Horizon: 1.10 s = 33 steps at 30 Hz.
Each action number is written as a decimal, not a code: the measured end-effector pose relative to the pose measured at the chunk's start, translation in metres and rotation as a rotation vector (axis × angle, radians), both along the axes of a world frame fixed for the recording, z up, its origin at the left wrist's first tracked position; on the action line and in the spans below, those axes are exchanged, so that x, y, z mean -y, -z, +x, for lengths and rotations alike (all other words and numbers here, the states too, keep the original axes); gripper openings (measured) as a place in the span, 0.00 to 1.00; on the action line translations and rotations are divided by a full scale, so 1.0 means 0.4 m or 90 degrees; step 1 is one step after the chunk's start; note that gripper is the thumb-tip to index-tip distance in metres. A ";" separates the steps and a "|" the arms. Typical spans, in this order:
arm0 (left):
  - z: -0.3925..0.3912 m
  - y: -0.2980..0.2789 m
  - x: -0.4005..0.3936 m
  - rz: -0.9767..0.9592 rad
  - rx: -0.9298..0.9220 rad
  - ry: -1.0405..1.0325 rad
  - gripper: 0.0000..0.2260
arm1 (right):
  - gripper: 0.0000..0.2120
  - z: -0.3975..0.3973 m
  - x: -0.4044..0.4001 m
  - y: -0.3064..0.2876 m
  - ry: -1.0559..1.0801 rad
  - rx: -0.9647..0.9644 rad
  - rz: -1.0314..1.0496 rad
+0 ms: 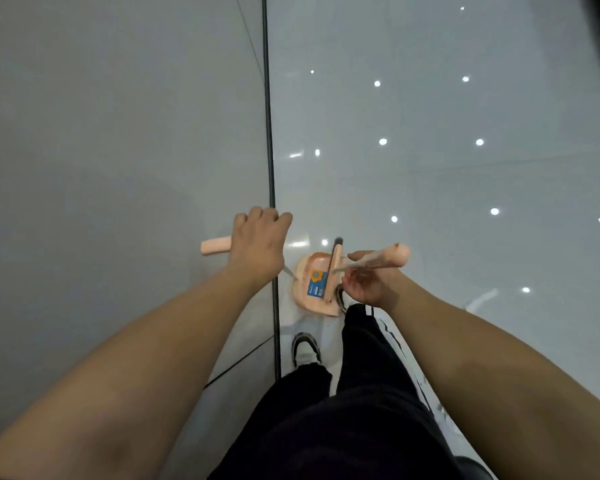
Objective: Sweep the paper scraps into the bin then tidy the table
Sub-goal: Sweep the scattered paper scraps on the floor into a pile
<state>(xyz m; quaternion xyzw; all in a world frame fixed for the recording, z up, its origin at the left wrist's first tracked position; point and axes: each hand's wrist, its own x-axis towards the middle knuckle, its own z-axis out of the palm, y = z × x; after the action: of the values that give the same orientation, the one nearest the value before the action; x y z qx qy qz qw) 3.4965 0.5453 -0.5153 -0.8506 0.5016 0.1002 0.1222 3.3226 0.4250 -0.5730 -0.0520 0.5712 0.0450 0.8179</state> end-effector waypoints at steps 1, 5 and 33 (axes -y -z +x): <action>-0.022 -0.005 0.005 -0.004 0.000 0.030 0.24 | 0.10 -0.018 -0.018 -0.022 0.030 0.019 0.003; -0.116 -0.002 0.027 -0.036 -0.063 0.127 0.26 | 0.15 -0.112 -0.070 -0.087 0.147 0.037 0.014; -0.865 -0.001 0.375 0.043 -0.146 0.413 0.18 | 0.06 -0.910 -0.078 0.015 0.549 0.041 0.063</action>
<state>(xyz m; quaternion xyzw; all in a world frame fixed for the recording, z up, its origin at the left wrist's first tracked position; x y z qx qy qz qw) 3.1507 0.3953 -0.5149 -0.6256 0.7528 0.1672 0.1185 2.9588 0.4564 -0.5788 0.2292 0.5118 -0.2747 0.7811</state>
